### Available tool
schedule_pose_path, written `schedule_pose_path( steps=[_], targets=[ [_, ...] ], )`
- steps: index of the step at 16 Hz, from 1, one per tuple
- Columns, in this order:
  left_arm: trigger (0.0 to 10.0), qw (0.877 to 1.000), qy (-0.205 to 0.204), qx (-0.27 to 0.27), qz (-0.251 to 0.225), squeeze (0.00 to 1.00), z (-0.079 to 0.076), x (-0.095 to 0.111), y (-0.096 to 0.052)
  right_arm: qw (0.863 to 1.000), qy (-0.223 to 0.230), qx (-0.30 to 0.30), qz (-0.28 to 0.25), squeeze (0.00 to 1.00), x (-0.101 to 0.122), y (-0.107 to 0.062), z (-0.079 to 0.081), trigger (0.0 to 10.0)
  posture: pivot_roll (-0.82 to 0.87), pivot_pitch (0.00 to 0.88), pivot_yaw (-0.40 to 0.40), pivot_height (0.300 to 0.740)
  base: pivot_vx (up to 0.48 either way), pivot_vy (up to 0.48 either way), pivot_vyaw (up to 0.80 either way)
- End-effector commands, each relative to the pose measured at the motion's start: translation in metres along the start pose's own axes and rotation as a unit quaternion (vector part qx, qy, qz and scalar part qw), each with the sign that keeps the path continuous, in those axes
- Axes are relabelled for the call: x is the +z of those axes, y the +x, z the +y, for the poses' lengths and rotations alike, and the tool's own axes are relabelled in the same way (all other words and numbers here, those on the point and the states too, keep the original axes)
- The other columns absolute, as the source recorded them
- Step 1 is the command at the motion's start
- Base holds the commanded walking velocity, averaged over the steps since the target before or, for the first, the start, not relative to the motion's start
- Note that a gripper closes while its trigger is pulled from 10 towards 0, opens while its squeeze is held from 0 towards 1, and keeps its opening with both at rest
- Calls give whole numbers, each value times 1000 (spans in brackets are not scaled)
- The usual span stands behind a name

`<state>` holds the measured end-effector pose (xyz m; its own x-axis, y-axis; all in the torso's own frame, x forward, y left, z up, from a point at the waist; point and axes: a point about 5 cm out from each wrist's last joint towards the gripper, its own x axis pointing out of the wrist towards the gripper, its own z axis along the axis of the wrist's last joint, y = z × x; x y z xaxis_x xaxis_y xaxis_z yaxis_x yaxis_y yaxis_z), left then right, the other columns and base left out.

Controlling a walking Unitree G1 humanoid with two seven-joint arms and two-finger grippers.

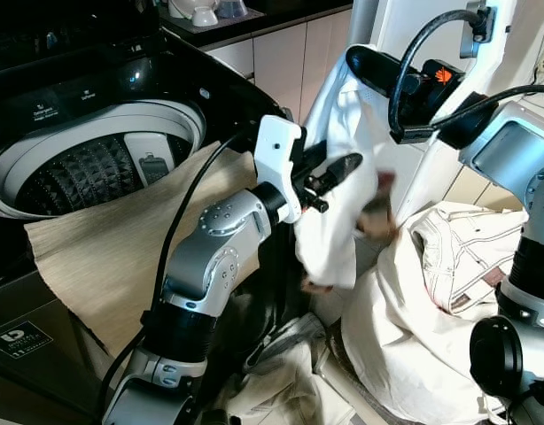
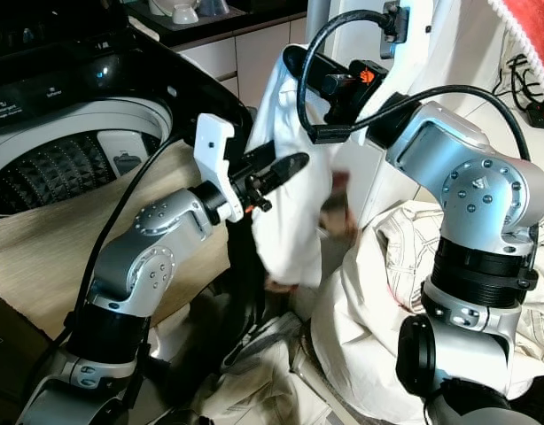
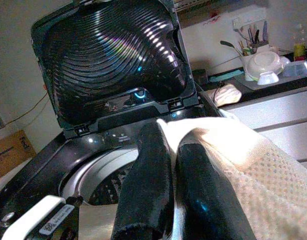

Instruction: Clothes washing

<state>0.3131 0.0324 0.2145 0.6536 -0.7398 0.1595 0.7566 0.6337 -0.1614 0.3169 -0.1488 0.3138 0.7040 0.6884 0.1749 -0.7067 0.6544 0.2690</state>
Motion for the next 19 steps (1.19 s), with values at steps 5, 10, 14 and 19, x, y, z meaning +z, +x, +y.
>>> schedule_pose_path(
  steps=[5, 10, 14, 19],
  targets=[
    [0, 1000, -10, 12, -20, 0, 3, 6, 2, 1000, -12, 10, -19, 0, 8, -1, 5, 0, -78, 0, 25, 740, 0, 0, 0],
    [0, 999, -2, 28, -33, 0, 11, 12, 1, 1000, -15, 8, -25, 0, 11, 1, 5, 0, -76, 0, 29, 740, 0, 0, 0],
    [0, 998, 3, 50, -49, 0, 20, 16, -1, 1000, -15, 8, -23, 0, 9, -1, 6, 0, -78, 0, 30, 740, 0, 0, 0],
    [0, 992, 31, 99, -78, 0, 45, 37, -7, 1000, 2, 13, -20, 1000, 7, -6, 5, 10000, -72, 0, 28, 740, 0, 0, 0]
  ],
)
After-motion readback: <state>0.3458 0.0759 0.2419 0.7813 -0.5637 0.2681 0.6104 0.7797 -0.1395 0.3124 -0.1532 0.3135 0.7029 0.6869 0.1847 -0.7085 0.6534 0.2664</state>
